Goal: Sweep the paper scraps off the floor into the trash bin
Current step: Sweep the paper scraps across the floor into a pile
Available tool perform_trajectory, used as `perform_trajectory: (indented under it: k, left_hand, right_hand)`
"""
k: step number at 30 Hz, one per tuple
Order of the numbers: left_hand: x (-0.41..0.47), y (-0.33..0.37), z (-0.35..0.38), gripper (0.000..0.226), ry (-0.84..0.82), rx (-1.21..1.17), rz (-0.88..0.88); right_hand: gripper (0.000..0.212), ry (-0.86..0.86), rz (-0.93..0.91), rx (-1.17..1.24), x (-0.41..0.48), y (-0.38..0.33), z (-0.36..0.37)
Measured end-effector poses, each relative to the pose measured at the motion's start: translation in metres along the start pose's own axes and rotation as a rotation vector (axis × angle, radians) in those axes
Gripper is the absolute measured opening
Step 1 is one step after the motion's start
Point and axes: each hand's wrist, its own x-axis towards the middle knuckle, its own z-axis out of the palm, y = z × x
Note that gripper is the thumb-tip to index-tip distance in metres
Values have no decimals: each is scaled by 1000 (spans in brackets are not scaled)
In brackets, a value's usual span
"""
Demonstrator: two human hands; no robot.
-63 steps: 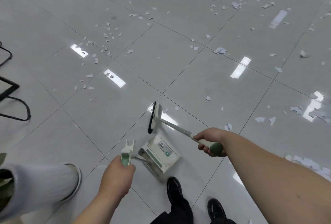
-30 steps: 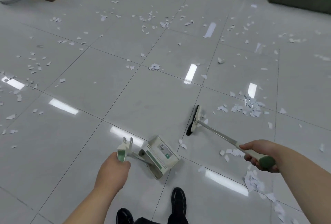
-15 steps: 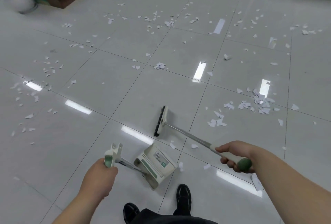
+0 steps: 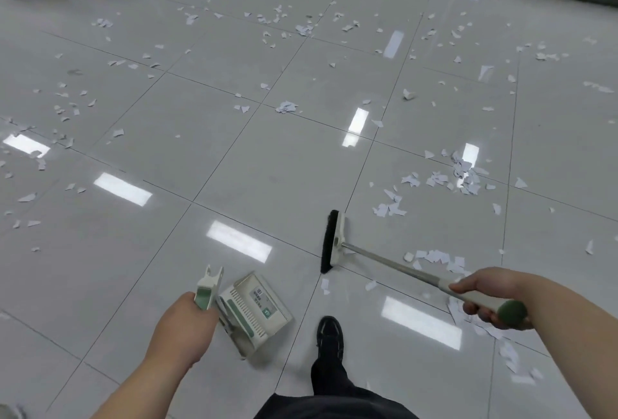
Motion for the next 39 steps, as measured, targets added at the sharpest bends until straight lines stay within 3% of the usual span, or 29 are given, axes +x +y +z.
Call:
perform_trajectory:
  k: [11,23,29,39]
  left_hand:
    - [-59,-108,14,6,10,-55,110]
    - [-131,-186,42,4,19,-135,-48]
    - [-181,-183,80,7,65,-84,-114]
    - [-299,-87,195,10,203,2,-138]
  right_hand:
    - [34,36,-177,35,-55,81,93]
    - [35,-68,-106,-104,-55,144,136]
    - [36,-101,-41,-144,-24,180,77]
    - [36,-67,-52,-133,33,256,-131]
